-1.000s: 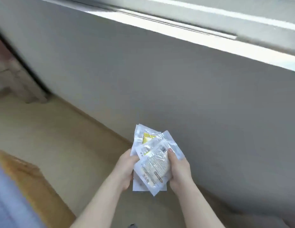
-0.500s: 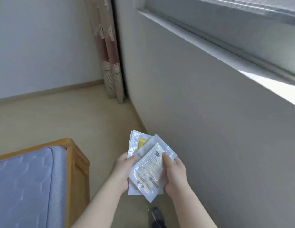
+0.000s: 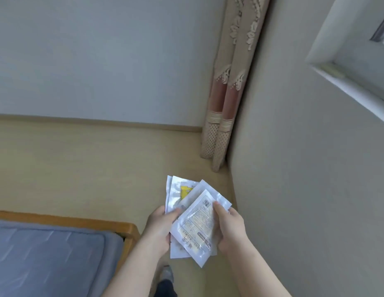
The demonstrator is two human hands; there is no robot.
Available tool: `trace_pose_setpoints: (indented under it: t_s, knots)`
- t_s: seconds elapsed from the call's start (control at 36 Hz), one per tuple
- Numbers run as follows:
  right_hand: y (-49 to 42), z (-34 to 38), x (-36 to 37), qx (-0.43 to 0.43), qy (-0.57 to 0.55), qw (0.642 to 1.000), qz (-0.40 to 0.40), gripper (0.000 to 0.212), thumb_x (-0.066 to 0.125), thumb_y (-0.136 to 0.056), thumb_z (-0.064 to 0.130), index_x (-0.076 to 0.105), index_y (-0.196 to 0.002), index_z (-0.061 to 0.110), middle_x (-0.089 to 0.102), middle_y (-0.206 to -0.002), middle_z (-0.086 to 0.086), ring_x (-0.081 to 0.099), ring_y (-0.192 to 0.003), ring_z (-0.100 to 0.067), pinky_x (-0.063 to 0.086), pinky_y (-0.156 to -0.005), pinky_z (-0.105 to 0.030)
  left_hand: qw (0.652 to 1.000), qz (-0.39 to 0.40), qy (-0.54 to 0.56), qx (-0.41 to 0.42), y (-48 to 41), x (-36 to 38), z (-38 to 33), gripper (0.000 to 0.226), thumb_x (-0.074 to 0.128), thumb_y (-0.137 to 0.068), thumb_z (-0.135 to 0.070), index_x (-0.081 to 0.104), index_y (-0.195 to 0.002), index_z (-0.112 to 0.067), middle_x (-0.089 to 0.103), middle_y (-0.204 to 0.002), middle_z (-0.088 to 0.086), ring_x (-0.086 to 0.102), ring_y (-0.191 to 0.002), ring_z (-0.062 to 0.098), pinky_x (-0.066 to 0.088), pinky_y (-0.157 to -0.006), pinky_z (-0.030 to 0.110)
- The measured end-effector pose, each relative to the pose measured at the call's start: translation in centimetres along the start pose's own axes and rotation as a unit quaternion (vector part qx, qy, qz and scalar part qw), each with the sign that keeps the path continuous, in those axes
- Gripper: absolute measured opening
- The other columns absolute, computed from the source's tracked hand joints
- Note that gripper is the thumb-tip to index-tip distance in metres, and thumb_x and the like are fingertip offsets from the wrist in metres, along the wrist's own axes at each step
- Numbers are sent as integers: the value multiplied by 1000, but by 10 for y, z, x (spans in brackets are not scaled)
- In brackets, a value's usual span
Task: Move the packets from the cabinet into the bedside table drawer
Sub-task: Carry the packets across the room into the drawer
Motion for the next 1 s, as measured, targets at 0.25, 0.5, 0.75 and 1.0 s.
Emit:
trace_pose_setpoints:
  t_s: [0.25,0.5,0.75,1.0]
  knots:
    - [-109,79,150,2,8,999,40,15,60,-91,18,61,-97,4,69,-94,-14,66,-80,-26,55,-74,-36,999,-31,0,35,-117,-36,-149,14,58,-87,-2,66,-98,-5,68,-86,18,63,-70,30,50,-64,36]
    - [-222,124,269,36,34,994,97,18,58,-92,15,61,-103,1,70,-96,-17,66,-82,-30,54,-82,-44,996,-72,32,41,-230,-68,-241,18,53,-84,1,65,-98,0,65,-81,18,60,-69,30,48,-65,37]
    - [-337,217,408,-12,141,978,155,11,58,-92,17,58,-90,6,65,-82,-6,62,-70,-20,49,-60,-30,985,-143,62,70,-346,-92,-364,22,46,-85,2,64,-95,-4,59,-74,12,56,-59,25,45,-52,27]
    - [-371,211,582,42,237,933,268,11,58,-92,13,56,-83,6,63,-76,-7,60,-64,-20,47,-54,-28,928,-298,207,83,-381,-196,-423,20,48,-91,1,64,-97,-9,69,-90,13,63,-72,27,50,-59,31]
Point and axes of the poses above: each hand's wrist, its own y-axis away from the middle knuckle, its own x-axis out of the palm, z = x × y, the point moved 7 cm from there along -y, towards the middle knuckle
